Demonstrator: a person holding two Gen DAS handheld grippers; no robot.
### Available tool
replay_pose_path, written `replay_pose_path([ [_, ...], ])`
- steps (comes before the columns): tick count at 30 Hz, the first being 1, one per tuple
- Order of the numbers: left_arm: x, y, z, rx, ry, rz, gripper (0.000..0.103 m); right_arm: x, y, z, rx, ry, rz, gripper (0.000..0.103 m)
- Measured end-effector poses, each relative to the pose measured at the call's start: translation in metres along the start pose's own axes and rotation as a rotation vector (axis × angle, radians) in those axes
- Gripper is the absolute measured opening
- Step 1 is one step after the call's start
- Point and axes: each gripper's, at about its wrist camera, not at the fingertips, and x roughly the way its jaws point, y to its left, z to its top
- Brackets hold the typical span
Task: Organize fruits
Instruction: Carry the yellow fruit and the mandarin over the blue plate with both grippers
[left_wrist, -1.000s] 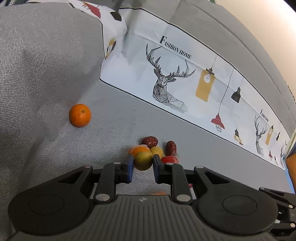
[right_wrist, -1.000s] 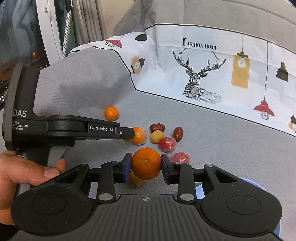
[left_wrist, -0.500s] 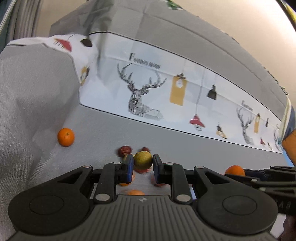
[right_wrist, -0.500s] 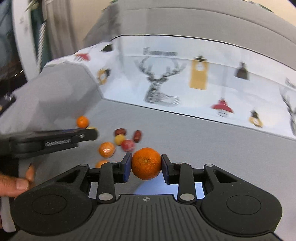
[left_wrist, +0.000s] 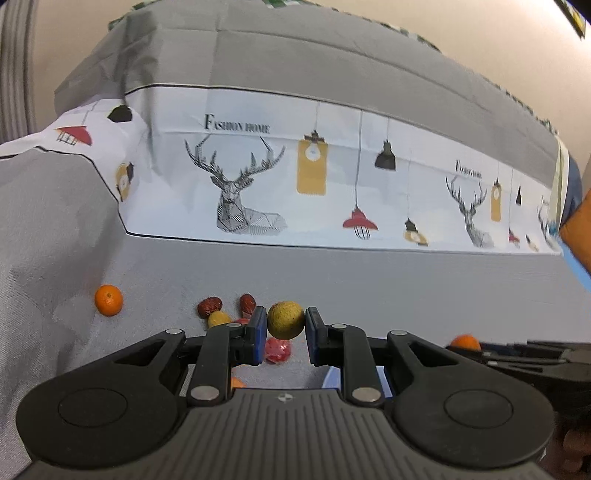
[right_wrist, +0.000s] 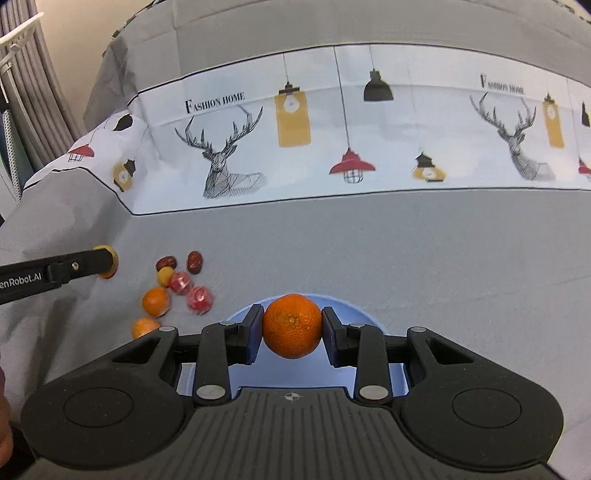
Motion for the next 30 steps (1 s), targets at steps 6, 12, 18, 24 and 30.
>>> replay_pose_path([
  [6, 0.006, -0.031, -0.005, 0.090, 0.042, -0.022, 0.024, 0.003, -0.008, 0.005, 0.038, -0.003, 0.000, 0.035],
  [12, 0.022, -0.047, -0.019, 0.154, 0.082, -0.035, 0.024, 0.002, -0.009, 0.005, 0.004, -0.009, -0.018, 0.035],
  [18, 0.033, -0.057, -0.019, 0.167, 0.081, -0.062, 0.024, 0.008, -0.020, 0.003, -0.019, 0.006, -0.072, 0.035],
  [24, 0.046, -0.071, -0.020, 0.212, 0.107, -0.076, 0.024, 0.010, -0.029, 0.000, -0.035, 0.015, -0.097, 0.035],
  [30, 0.051, -0.066, -0.019, 0.194, 0.121, -0.066, 0.024, 0.012, -0.031, -0.001, -0.048, 0.025, -0.107, 0.035],
])
